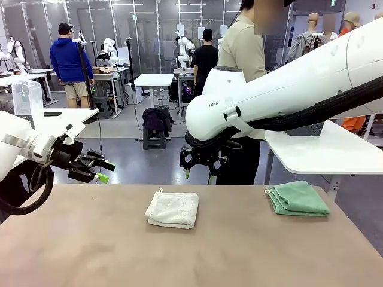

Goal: Fold the towels and place them in the basket.
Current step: Stack the folded Towel with hook on the right side of the table.

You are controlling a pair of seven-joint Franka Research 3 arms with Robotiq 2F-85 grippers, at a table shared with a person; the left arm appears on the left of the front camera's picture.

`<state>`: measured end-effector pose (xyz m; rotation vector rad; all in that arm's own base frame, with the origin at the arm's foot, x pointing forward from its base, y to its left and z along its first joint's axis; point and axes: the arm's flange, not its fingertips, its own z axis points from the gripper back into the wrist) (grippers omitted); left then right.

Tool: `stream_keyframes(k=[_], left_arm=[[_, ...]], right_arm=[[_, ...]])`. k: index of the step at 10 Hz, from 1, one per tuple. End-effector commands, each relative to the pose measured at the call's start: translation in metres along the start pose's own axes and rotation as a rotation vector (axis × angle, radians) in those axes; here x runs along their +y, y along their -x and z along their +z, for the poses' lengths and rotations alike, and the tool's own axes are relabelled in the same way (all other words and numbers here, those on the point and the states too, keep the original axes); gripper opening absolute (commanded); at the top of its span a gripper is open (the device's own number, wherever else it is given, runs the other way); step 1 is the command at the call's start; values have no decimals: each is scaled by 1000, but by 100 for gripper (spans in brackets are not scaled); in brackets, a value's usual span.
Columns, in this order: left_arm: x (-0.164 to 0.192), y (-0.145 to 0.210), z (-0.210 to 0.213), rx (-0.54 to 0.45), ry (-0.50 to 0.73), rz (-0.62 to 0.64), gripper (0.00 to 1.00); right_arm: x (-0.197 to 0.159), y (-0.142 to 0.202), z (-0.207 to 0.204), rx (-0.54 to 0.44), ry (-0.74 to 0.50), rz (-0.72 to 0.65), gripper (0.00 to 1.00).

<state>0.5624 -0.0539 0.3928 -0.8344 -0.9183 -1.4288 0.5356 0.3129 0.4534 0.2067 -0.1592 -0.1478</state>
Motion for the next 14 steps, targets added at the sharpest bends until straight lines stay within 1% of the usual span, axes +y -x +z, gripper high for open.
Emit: stream_keyframes(k=[1,4,5,6,10,12,13,14], left_arm=[[-2,-1,1,2,-2,-2,76],[-2,-1,1,2,-2,-2,76],[-2,-1,1,2,-2,-2,76],[-2,-1,1,2,-2,-2,76],[-2,-1,1,2,-2,-2,76],[-2,-1,1,2,-2,-2,76],[-2,-1,1,2,-2,-2,76],[-2,-1,1,2,-2,-2,76]], right_arm=[[0,0,0,-4,7,-8,75],[0,0,0,0,0,0,76],[7,4,-10,-21,8,-25,76],[8,3,-21,-17,19,-46,76],[-7,2,-67,1,27,-107,76],[-15,0,-95,14,5,-97,76],[-18,0,-108,36,-6,-97,76],[-20,0,-116,31,-11,-98,76]])
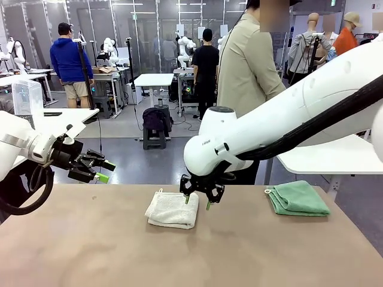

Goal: Fold the towels and place them in the basket.
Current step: Stack the folded Towel with hook on the right side of the table.

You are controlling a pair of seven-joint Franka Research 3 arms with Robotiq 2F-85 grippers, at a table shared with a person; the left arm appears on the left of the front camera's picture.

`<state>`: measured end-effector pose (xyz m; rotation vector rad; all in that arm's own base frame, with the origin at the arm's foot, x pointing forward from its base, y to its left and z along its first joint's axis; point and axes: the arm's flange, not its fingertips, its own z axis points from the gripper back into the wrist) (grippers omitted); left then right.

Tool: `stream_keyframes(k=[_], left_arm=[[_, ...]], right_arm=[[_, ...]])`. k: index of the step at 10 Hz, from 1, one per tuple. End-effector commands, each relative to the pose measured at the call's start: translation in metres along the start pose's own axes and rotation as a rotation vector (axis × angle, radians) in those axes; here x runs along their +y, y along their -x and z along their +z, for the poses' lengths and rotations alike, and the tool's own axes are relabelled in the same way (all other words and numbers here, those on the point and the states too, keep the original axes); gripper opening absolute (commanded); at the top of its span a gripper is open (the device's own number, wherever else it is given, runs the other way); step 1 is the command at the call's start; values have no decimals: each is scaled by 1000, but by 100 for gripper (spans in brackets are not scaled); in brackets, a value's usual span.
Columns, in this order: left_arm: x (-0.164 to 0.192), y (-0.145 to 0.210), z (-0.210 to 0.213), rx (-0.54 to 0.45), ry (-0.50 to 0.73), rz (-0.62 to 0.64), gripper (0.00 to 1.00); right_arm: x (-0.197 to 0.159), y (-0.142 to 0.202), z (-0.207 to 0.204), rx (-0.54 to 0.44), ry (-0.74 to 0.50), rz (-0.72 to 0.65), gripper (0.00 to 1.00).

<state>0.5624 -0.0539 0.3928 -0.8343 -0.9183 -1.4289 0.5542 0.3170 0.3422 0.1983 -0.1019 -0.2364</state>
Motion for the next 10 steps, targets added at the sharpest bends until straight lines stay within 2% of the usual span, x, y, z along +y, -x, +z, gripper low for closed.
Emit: stream_keyframes(k=[1,4,9,10], left_arm=[[-2,-1,1,2,-2,-2,76],[-2,-1,1,2,-2,-2,76],[-2,-1,1,2,-2,-2,76],[-2,-1,1,2,-2,-2,76]], right_arm=[[-3,1,-11,-33,-50,11,76],[-5,-3,-27,-83,-64,21,76],[-7,-8,-38,-105,-90,95,76],[-7,-10,-40,-106,-94,105,57]])
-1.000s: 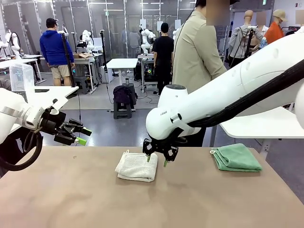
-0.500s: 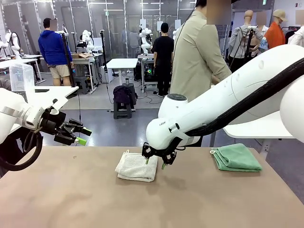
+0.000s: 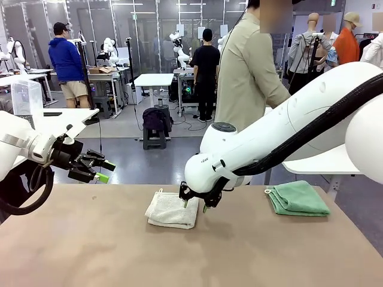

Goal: Fold the towels and place them in the basket.
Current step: Stack the folded Towel with hook on the right side of the table.

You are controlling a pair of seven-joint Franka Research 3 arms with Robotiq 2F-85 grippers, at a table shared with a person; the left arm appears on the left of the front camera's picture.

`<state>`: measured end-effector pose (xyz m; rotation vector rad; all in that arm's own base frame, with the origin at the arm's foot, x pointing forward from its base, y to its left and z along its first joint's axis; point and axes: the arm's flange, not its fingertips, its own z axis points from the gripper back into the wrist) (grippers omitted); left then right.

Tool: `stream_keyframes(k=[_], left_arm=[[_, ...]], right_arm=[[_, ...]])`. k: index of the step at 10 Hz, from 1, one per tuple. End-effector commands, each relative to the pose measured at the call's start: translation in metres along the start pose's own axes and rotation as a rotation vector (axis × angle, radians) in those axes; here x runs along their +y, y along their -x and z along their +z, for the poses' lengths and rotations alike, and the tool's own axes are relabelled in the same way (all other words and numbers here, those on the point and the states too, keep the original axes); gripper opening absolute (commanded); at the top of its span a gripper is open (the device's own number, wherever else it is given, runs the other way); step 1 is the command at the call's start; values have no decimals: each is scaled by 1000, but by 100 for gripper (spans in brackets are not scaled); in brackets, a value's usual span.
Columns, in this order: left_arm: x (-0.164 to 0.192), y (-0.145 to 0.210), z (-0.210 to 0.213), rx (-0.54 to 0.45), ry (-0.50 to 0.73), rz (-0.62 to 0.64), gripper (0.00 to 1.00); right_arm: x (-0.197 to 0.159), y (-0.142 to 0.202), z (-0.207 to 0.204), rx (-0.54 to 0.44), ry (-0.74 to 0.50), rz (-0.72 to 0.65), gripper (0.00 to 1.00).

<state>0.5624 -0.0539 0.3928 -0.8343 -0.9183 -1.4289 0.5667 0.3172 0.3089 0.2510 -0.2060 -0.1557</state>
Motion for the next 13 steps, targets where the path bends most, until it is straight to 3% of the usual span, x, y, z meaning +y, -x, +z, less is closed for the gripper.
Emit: stream_keyframes(k=[1,2,3,4,5,6,13], left_arm=[[-2,-1,1,2,-2,-2,76],[-2,-1,1,2,-2,-2,76],[-2,-1,1,2,-2,-2,76],[-2,-1,1,2,-2,-2,76],[-2,-1,1,2,-2,-2,76],[-2,-1,1,2,-2,-2,76],[-2,-1,1,2,-2,-2,76]], right_arm=[[-4,-1,-8,-16,-25,18,56],[-4,-1,-9,-16,-27,20,37],[-5,-2,-10,-16,-33,22,36],[-5,-3,-10,-17,-38,20,17],[-6,-3,-11,-17,-41,22,16],[-6,-3,-12,-20,-44,25,0],[-3,-2,-9,-13,-22,30,0]])
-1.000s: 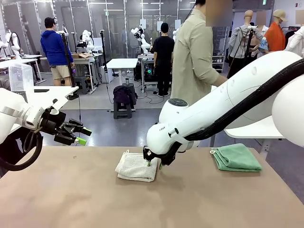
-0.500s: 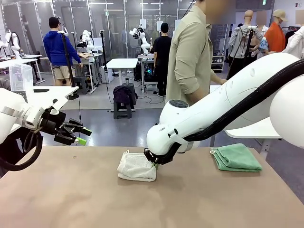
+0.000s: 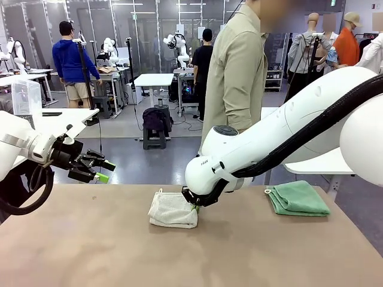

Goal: Fold the towels and place them in the basket.
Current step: Stack the folded Towel with hook on the right side of the table.

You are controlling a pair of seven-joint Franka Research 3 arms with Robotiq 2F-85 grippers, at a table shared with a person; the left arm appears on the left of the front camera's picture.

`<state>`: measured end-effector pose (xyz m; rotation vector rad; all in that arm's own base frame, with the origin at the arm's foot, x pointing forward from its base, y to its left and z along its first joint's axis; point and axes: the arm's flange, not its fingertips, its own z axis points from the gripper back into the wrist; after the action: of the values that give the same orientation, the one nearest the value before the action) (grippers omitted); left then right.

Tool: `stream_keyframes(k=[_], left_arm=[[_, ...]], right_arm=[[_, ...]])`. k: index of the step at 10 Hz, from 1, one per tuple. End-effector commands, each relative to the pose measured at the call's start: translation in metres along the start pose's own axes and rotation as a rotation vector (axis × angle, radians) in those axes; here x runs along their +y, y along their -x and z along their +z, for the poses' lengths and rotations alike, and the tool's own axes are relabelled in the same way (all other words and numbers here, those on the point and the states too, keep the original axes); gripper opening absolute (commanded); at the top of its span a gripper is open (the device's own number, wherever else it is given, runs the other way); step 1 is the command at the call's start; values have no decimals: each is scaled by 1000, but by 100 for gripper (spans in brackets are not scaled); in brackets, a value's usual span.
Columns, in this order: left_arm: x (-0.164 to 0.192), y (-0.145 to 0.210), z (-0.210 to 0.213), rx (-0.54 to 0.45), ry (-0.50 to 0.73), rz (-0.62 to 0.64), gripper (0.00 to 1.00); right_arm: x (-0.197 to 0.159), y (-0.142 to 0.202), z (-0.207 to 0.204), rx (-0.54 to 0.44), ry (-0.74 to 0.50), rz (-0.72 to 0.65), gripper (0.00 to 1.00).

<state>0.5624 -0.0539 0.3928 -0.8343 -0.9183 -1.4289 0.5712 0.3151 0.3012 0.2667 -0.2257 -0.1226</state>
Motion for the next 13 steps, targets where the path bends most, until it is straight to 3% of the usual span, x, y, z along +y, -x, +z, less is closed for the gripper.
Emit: stream_keyframes(k=[1,6,7,12,13], left_arm=[[-2,-1,1,2,-2,-2,76],[-2,-1,1,2,-2,-2,76],[-2,-1,1,2,-2,-2,76],[-2,-1,1,2,-2,-2,76],[-2,-1,1,2,-2,-2,76]], right_arm=[[1,1,-1,1,-1,-4,0],[1,1,-1,1,-1,-4,0],[0,0,0,0,0,0,4],[-78,-23,140,-301,148,159,4],[-96,-27,159,-323,198,162,4]])
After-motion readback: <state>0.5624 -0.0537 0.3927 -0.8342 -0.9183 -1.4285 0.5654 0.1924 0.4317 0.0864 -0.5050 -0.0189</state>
